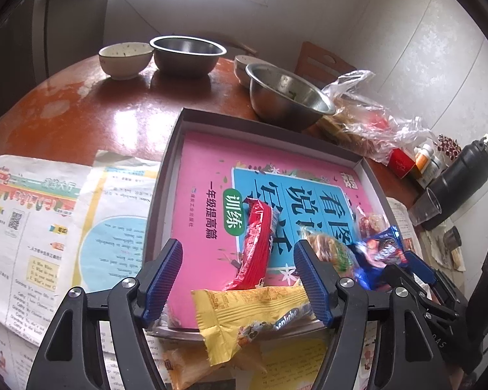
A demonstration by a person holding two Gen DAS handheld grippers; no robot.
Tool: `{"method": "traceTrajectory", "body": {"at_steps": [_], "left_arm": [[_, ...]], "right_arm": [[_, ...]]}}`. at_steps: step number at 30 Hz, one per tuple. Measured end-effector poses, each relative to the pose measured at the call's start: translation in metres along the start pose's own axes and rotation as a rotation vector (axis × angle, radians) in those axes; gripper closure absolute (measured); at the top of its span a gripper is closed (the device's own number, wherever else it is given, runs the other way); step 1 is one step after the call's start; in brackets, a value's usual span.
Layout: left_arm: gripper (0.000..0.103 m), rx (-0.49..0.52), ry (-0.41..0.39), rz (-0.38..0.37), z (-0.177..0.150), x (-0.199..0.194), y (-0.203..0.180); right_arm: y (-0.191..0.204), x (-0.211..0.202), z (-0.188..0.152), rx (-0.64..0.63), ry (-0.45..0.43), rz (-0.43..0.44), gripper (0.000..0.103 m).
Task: Organize snacks
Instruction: 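Open the left gripper to drop the yellow snack while the right gripper releases the blue cookie pack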
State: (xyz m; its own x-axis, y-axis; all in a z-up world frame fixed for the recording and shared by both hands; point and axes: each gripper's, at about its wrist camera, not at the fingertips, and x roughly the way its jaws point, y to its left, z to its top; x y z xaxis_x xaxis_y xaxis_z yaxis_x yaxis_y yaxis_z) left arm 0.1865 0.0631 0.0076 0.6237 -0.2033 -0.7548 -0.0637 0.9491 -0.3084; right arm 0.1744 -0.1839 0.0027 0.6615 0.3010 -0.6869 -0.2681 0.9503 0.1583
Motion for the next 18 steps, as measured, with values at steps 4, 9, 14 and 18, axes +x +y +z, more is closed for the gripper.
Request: {"method": "traceTrajectory", "body": {"at_steps": [4, 9, 14, 18], "left_arm": [[0.029, 0.005, -0.009, 0.001, -0.001, -0.007, -0.001], [0.028, 0.009, -0.018, -0.008, -0.003, -0.015, -0.003], [0.028, 0.019, -0.040, -0.011, -0.004, -0.026, -0.006], [0.027, 0.029, -0.056, -0.016, -0.005, -0.037, -0.009]], "right_arm": [[0.000, -0.004, 0.000, 0.003, -0.009, -0.002, 0.030], [0.001, -0.010, -0.001, -0.004, -0.023, -0.004, 0.029], [0.002, -0.016, -0.002, -0.003, -0.035, -0.002, 0.028], [0.003, -0.022, -0.002, -0.002, -0.047, 0.003, 0.028]]}}
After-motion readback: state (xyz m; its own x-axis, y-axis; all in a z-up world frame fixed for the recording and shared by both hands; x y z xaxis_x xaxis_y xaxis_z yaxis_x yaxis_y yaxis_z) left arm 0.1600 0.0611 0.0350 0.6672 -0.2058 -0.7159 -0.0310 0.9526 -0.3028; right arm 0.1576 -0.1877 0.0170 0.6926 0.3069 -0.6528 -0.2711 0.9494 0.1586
